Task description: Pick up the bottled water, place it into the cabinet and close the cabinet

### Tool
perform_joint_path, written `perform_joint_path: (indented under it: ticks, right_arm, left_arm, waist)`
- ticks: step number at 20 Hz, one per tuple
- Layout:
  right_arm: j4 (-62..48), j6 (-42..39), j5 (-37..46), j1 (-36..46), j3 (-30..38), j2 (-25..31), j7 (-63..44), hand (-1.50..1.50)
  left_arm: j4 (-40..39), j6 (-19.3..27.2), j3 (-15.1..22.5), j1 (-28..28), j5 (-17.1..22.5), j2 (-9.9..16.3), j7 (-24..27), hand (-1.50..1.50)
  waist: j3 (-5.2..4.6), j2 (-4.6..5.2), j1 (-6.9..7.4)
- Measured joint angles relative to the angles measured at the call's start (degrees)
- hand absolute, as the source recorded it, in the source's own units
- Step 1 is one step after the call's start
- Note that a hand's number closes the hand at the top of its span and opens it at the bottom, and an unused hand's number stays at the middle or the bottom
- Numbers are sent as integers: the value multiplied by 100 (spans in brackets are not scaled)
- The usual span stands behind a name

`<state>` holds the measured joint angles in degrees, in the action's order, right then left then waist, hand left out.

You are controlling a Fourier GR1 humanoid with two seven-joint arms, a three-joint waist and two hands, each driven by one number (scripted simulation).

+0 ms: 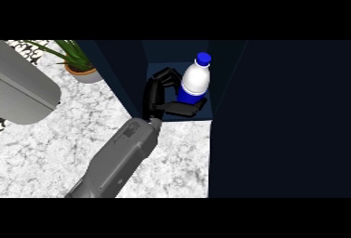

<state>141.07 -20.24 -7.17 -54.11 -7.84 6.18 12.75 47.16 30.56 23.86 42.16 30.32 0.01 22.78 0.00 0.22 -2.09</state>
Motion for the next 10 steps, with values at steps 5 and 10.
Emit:
perform_joint_path:
  ticks: [5,10]
  right_arm:
    - [-83,-118,-99,111,243,38,62,-150]
    - [-101,-164,-175,226,340,42,16,-150]
  left_arm:
    - [-865,81,-210,673,228,0,-50,150]
    - [-1852,236,-189,1256,2,9,7,150]
  waist:
    - [0,22,-55]
    - [0,60,-109]
